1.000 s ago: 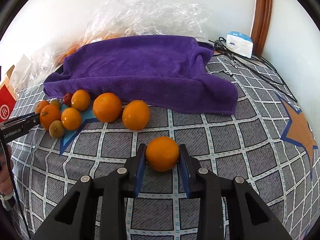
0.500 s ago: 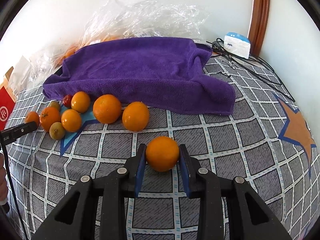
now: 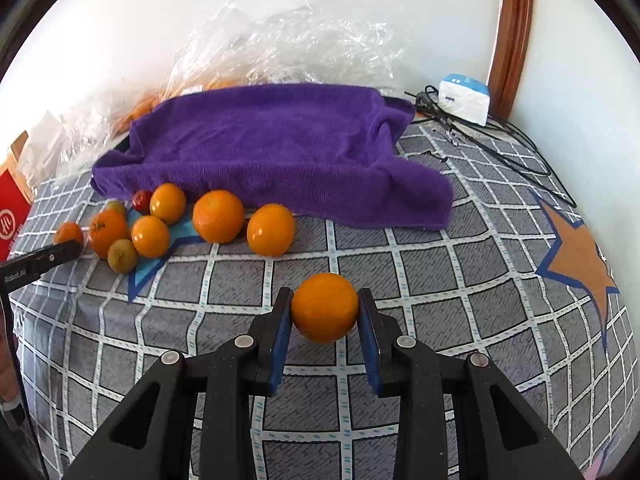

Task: Organize fruits
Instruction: 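Carry the held oranges with both tools up over the purple towel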

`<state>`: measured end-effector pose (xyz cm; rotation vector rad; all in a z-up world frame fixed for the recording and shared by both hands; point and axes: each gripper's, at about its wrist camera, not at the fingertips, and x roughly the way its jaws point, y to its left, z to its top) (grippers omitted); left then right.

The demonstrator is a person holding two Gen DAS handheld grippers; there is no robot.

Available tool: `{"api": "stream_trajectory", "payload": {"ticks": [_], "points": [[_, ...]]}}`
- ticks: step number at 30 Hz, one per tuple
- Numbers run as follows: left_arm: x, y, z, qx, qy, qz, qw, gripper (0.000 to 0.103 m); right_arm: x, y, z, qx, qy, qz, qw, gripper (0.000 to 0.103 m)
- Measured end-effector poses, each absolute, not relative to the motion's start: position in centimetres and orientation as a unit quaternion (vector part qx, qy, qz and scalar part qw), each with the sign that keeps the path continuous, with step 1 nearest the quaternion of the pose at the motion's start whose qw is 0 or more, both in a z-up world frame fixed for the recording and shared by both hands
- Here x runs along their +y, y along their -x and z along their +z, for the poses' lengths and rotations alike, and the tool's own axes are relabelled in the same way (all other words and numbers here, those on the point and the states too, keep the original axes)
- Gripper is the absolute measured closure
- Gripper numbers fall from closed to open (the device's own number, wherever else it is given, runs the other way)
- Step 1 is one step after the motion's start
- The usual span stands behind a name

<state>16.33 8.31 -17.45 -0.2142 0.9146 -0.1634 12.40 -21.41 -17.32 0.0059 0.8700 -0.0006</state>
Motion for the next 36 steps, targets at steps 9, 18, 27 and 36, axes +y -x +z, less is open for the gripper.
{"api": "stream_trajectory", "payload": {"ticks": [9,18,27,36], "points": [[8.9,-14.4,-16.0,0.433,0.110,-0.070,0.892,0.065,-21.2,-11.5,-16.1,0.401,-0.008,0.018,0.916,0.071],[7.1,-12.4,-13.4,0.413,0.115,-0.043,0.902,0.065,-21.5,-10.7,-14.6,0.376,0.026,0.037,0.926,0.071],[4.8,-11.4,-10.1,0.386,0.139,-0.004,0.912,0.065,-23.1,-11.8,-11.8,0.353,0.037,0.092,0.930,0.071],[2.9,-11.6,-8.9,0.378,0.141,0.013,0.915,0.065,-23.0,-13.2,-9.4,0.330,0.079,0.133,0.931,0.071]]}}
